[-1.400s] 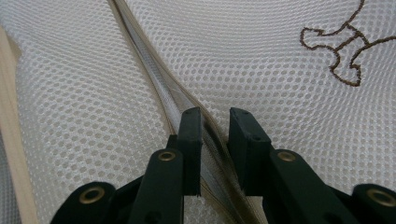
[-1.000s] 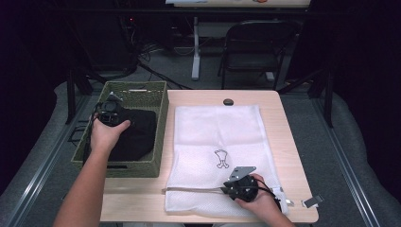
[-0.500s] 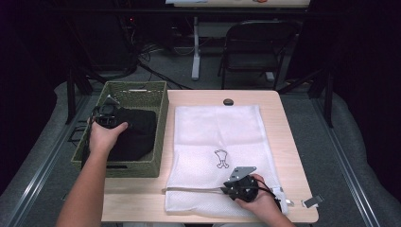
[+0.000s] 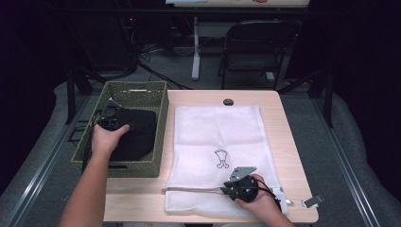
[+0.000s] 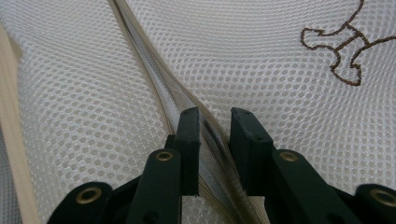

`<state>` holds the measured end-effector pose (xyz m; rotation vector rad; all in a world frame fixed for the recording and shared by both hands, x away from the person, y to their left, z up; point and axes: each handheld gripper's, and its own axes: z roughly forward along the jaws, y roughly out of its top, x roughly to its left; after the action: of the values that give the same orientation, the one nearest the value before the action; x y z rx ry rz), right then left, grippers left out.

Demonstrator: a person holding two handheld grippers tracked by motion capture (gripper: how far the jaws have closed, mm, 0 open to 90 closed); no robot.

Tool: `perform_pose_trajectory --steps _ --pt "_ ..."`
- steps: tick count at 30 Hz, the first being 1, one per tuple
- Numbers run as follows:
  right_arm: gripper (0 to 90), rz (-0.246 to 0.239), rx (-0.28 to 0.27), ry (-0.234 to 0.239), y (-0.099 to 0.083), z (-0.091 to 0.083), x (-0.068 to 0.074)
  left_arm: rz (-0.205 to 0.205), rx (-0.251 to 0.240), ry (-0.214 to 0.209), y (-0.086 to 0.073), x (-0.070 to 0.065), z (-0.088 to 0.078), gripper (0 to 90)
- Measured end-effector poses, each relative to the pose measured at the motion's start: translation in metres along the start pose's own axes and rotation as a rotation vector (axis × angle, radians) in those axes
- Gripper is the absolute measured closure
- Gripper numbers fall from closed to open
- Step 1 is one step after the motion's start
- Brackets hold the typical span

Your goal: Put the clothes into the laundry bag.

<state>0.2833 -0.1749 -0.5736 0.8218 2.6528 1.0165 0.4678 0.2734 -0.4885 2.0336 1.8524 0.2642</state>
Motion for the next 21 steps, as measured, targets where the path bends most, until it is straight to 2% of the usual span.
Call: perform_pose_trajectory --steps 12,21 --pt "73.1 0.002 0.0 0.002 0.0 0.0 0.0 0.007 0.025 -0.018 0.001 -0.01 0.014 16.1" --pt "73.0 0.003 0.0 0.003 0.0 0.0 0.0 0.008 0.037 0.003 0.0 -0.013 0.02 16.0"
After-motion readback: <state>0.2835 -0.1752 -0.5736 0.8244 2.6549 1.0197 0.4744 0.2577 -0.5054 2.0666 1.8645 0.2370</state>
